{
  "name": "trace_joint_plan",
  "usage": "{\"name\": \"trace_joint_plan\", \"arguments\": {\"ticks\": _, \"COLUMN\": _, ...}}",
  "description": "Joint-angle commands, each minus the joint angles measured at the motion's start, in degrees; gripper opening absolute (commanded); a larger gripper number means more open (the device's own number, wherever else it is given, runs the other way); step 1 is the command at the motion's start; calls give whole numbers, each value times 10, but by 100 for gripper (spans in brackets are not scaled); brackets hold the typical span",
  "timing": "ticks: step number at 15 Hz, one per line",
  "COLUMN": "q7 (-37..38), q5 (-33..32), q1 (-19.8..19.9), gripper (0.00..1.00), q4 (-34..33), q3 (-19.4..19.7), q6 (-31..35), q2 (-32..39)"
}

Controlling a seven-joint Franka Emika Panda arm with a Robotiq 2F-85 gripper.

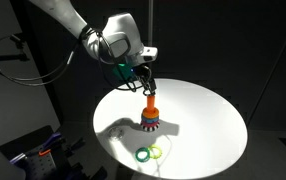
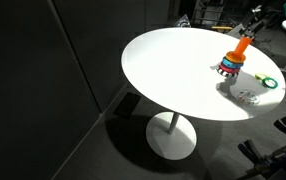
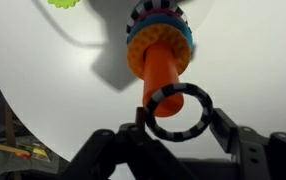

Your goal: Place the black and white ring on the stack

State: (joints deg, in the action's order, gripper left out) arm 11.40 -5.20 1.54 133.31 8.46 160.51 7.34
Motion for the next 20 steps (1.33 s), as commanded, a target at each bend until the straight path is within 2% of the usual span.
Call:
{"name": "trace_joint_plan", "arguments": {"ticks": 1, "q7": 11, "q5": -13, "q1": 6, "gripper": 42, "q4": -20, "q3": 2, "q6": -16, "q2": 13}}
{"name": "trace_joint_plan", "arguments": {"ticks": 13, "q7": -23, "q5": 33, "q1": 22, "gripper": 42, "q4": -25, "q3": -9, "q6": -22, "q2": 48}}
{"name": "trace_joint_plan", "arguments": {"ticks": 14, "q7": -29, "q5": 45, "q1": 24, "gripper": 92, "q4": -25, "q3": -13, "q6": -26, "q2": 48}}
{"name": "trace_joint_plan", "arguments": {"ticks": 17, "q7": -47, "q5": 70, "q1": 28, "gripper": 100, "q4": -24, "q3": -21, "q6": -48, "q2": 38}}
{"name": "trace_joint_plan", "arguments": {"ticks": 20, "q7": -73, "q5": 88, "q1": 29, "gripper": 100, "q4": -20, "q3": -30, "q6": -83, "q2": 24}}
